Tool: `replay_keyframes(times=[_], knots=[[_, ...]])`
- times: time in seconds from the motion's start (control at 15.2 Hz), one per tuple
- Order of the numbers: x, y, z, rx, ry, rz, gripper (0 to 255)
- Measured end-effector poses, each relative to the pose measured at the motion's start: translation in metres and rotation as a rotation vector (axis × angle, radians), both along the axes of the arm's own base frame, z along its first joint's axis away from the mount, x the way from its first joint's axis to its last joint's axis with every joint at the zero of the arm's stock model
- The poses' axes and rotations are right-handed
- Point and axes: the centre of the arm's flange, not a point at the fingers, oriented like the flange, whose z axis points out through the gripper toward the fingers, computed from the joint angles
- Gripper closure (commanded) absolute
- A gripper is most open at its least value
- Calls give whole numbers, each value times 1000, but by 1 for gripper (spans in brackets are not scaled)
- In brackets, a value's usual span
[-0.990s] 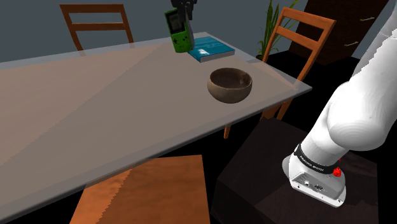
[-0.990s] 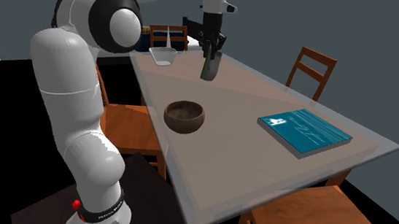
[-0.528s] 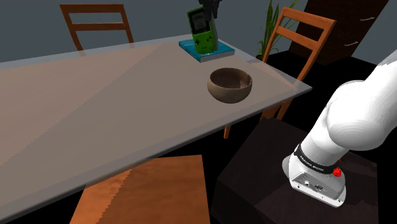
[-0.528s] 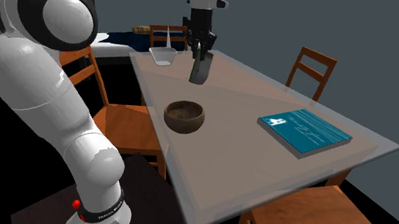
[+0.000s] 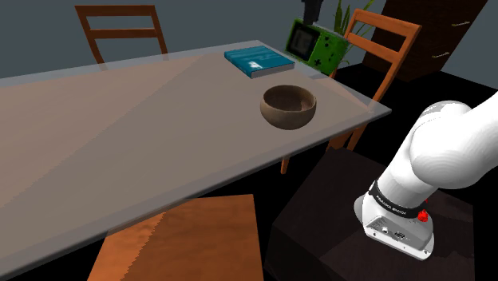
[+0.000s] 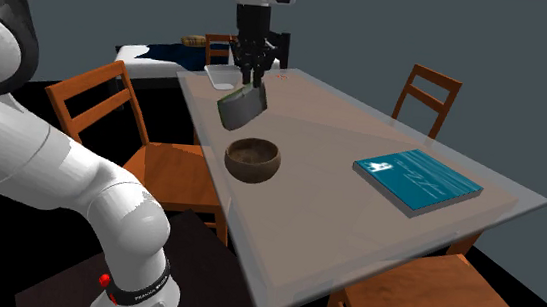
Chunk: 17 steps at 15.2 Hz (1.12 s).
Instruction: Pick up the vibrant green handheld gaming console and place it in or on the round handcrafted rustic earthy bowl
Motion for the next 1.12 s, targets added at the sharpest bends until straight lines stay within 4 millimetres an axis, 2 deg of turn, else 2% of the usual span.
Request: replay_keyframes(times=[0.13,0.26,1.12], knots=[[-12,-3,-4,0,0,0,255],[-15,-4,-13,0,0,0,255],[-18,-4,-80,0,1,0,255]])
